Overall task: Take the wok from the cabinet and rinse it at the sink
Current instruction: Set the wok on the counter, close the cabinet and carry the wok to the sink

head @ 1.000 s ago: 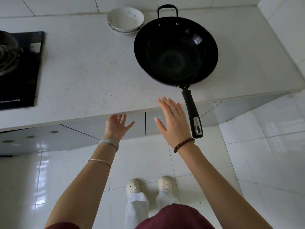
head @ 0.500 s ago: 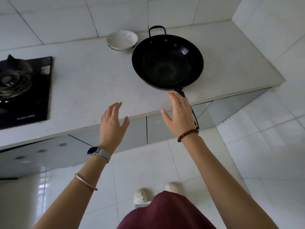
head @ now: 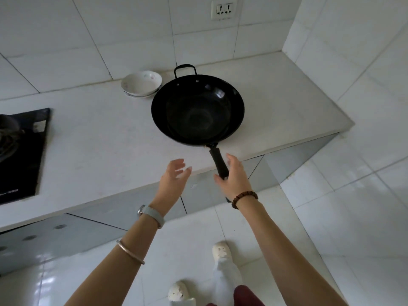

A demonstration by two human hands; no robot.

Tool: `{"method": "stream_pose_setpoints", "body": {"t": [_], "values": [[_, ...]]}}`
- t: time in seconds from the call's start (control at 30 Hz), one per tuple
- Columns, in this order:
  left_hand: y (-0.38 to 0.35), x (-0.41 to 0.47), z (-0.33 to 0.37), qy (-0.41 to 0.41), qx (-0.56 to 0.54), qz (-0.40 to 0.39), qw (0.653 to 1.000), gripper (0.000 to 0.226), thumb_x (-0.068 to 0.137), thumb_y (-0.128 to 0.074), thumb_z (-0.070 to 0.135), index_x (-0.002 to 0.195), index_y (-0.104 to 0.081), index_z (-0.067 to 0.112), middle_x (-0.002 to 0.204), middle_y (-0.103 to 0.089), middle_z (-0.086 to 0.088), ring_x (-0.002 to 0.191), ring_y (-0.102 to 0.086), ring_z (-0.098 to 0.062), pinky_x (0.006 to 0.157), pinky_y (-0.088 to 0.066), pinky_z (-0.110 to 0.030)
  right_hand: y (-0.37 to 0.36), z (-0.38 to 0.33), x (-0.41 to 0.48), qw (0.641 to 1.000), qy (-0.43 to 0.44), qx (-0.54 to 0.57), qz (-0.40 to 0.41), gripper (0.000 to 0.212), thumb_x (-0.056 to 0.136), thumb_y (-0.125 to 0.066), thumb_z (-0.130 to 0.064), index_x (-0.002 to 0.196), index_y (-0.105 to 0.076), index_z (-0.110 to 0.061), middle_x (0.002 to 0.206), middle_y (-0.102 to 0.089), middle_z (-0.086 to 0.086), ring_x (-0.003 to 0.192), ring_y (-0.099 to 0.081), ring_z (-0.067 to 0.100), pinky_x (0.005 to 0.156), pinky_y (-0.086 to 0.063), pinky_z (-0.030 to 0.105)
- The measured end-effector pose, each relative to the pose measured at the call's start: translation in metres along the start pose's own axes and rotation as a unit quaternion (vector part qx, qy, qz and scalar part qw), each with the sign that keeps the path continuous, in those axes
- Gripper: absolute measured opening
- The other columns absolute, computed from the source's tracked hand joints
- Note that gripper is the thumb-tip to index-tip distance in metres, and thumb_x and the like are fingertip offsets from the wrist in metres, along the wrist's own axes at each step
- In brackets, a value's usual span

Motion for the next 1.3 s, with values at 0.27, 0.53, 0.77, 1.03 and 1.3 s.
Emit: {"method": "stream_pose_setpoints", "body": {"t": [0.27,0.53,0.77,1.03,1.3], "values": [[-0.101,0.037,0.026,0.242,-0.298,-0.064,0.921,0.039,0.094,-0.057,0.020,0.125,-0.049,0.000,0.114,-0.066,-0.020,0.092,-0.070,-0.030,0.075,-0.060,-0.038,0.005,0.036,0.030,0.949,-0.177,0.192,-0.177,0.042,0.082,-0.074,-0.020,0.114,-0.047,-0.019,0.105,-0.068,0.005,0.078,-0.073,0.020,0.080,-0.057,0.037],[-0.131,0.060,0.028,0.299,-0.387,-0.080,0.869,0.029,0.090,-0.063,0.015,0.112,-0.055,-0.001,0.090,-0.076,-0.010,0.086,-0.073,-0.024,0.070,-0.059,-0.035,0.001,0.042,0.054,0.924,-0.187,0.212,-0.256,0.025,0.087,-0.056,-0.014,0.111,-0.061,-0.009,0.069,-0.065,0.006,0.054,-0.063,0.017,0.055,-0.054,0.027],[-0.142,0.075,0.035,0.281,-0.346,-0.097,0.890,0.019,0.090,-0.062,0.021,0.077,-0.059,0.009,0.067,-0.067,-0.004,0.081,-0.069,-0.021,0.070,-0.055,-0.028,0.003,0.044,0.068,0.933,-0.209,0.208,-0.207,0.018,0.086,-0.054,-0.014,0.102,-0.058,-0.008,0.058,-0.054,0.002,0.040,-0.049,0.015,0.041,-0.043,0.025],[-0.146,0.076,0.043,0.272,-0.322,-0.073,0.904,0.030,0.092,-0.057,0.016,0.062,-0.050,0.013,0.054,-0.052,-0.001,0.064,-0.059,-0.015,0.070,-0.052,-0.027,0.007,0.040,0.067,0.939,-0.201,0.214,-0.182,0.004,0.087,-0.049,-0.012,0.089,-0.049,-0.008,0.056,-0.049,0.005,0.032,-0.043,0.013,0.037,-0.040,0.023],[-0.124,0.062,0.053,0.229,-0.333,-0.041,0.914,0.026,0.090,-0.056,0.012,0.064,-0.050,0.012,0.053,-0.051,0.000,0.061,-0.056,-0.016,0.075,-0.053,-0.029,0.011,0.017,0.052,0.952,-0.141,0.193,-0.193,0.006,0.089,-0.050,-0.011,0.093,-0.051,-0.006,0.056,-0.051,0.005,0.032,-0.045,0.013,0.036,-0.040,0.023]]}}
Point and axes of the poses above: each hand's wrist, its own x-axis towards the middle knuckle, its own y-axis out of the back of the hand, z = x × y, the point moved 2 cm from there along x, towards the middle knuckle
